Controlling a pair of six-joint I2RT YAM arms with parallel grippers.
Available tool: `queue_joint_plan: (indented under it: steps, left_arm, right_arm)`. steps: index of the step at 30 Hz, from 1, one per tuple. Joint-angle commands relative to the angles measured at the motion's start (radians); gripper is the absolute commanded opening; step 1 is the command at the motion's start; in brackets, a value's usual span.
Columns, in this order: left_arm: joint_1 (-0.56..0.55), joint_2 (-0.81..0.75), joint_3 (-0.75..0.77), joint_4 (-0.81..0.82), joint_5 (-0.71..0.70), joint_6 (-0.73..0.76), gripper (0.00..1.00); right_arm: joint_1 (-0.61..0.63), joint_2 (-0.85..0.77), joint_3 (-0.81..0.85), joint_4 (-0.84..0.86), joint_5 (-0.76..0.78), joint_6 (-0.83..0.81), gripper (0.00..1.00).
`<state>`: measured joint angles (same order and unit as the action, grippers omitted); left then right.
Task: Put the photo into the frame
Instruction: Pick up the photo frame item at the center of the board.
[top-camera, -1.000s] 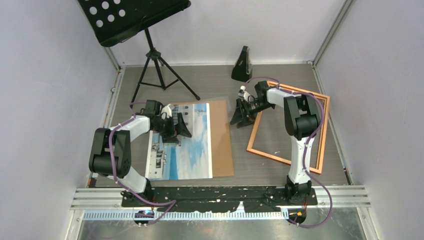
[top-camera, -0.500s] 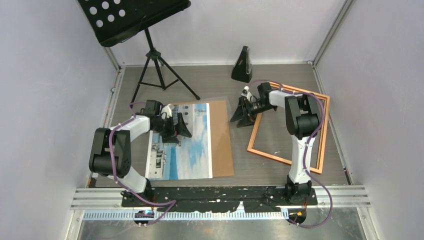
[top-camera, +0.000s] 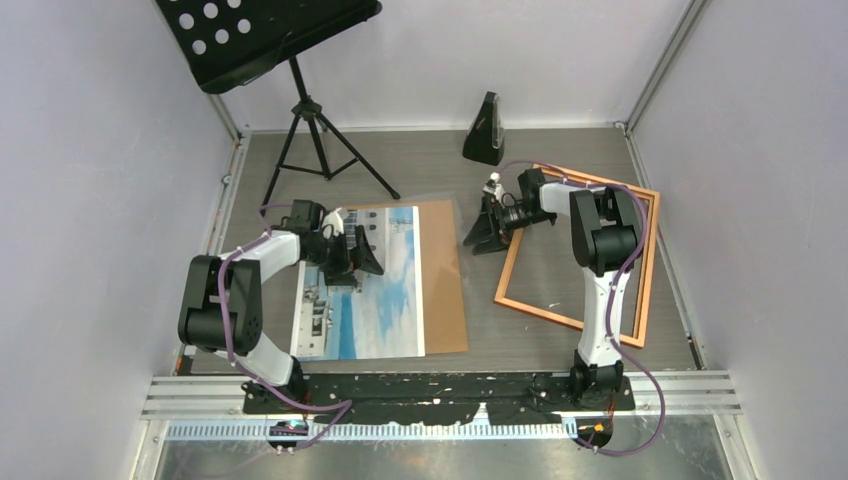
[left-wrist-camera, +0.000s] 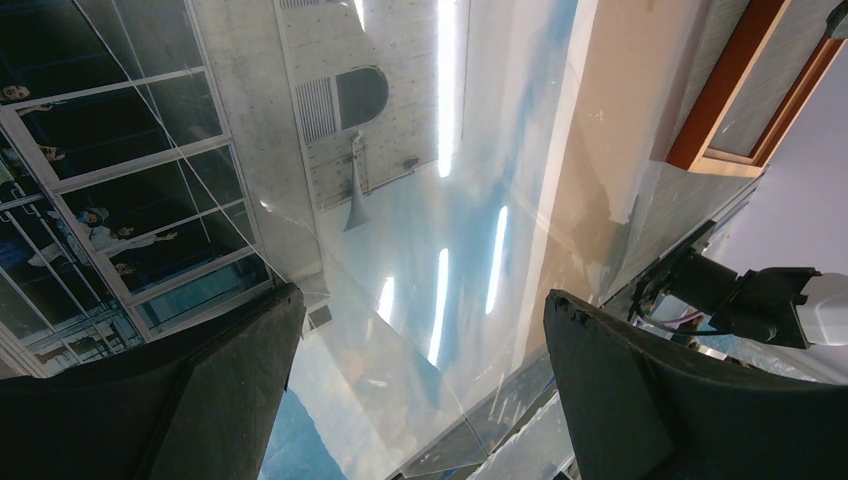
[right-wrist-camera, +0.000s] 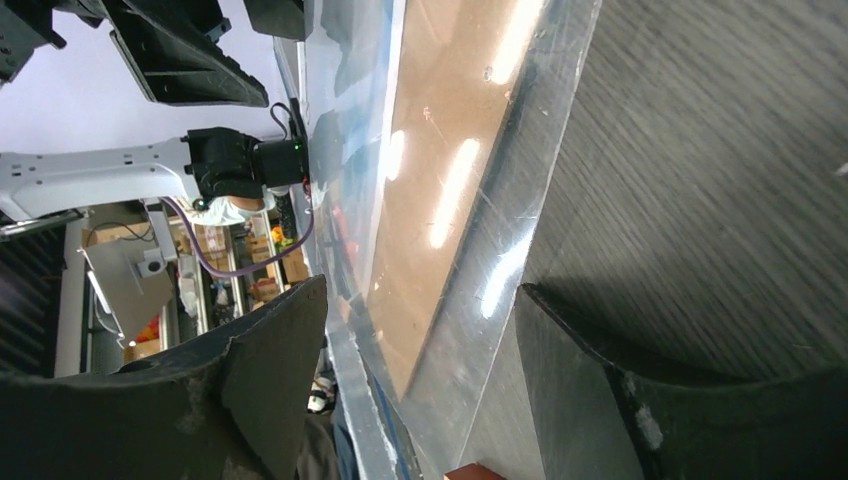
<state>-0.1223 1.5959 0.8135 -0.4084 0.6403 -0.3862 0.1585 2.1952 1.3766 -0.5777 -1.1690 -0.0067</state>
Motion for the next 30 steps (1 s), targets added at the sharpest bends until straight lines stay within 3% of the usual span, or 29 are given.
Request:
queue_joint_plan:
  steps: [1,9,23,30]
  left_arm:
    - [-0.025,0.075,-0.04,0.006,-0.079,0.045,0.99]
    - [-0.025,0.07,-0.04,0.006,-0.08,0.047,0.99]
    - [-0.03,0.084,-0.035,0.003,-0.083,0.05,0.99]
    - [-0.036,0.083,-0.034,0.003,-0.084,0.053,0.99]
  right_arm:
    - [0.012,0.012,0.016,-0.06,0.027,-0.129,0.76]
    - [0.001,0.021,0.085,-0.234,-0.007,-0.299,0.73]
    - [0.001,0.132,0.26,-0.697,-0.092,-0.77,0.69]
    - [0.01,0.141,0.285,-0.764,-0.137,-0.823,0.67]
